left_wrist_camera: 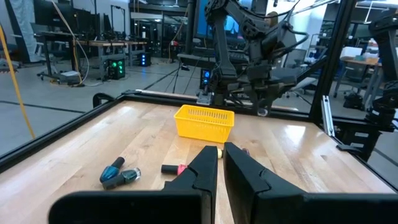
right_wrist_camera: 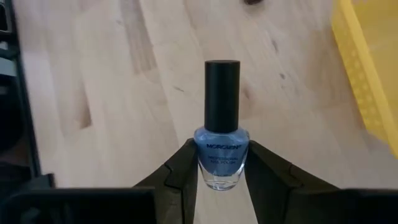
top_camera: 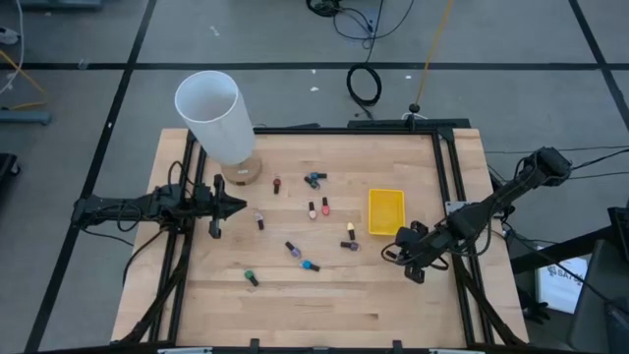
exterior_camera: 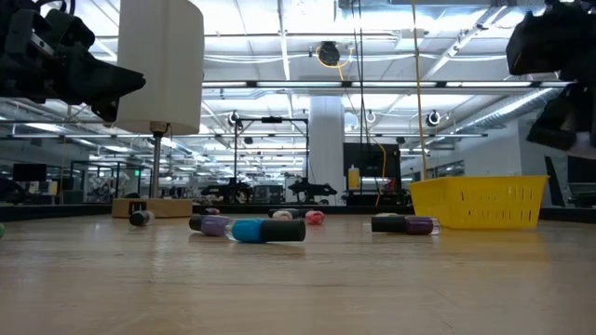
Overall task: Pick & Place Nail Polish
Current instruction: Put the light blue nail polish into the yellow bin
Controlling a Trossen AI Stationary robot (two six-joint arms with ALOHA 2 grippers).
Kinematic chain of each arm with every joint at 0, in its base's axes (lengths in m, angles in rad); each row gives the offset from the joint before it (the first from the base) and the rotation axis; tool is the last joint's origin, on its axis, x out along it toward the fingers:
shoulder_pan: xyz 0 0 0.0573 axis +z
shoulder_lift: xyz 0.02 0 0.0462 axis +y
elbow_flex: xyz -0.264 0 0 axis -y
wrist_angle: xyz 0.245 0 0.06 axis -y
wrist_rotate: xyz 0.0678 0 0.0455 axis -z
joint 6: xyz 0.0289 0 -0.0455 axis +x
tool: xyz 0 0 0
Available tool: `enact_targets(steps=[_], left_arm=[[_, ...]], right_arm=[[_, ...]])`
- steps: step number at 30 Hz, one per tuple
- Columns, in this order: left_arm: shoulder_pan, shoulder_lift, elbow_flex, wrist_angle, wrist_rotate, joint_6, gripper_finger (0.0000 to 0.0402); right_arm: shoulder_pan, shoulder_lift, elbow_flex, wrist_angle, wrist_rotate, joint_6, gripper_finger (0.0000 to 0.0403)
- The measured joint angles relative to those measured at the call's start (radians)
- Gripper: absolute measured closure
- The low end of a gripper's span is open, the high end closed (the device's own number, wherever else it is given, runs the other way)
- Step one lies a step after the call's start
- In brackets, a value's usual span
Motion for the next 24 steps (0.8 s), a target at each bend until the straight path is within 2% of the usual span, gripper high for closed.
enact_targets(steps=[11, 24], left_arm=[[0.0, 0.0, 0.0, 0.0, 0.0, 0.0, 0.0376], [0.0, 0.0, 0.0, 0.0, 0.0, 0.0, 0.0376]], right_arm=[[-0.023, -0.013, 0.001, 0.084, 0.048, -0.078, 0.0304], [-0.183, -0.017, 0.002, 0.15, 0.047, -0.232, 0.0306]])
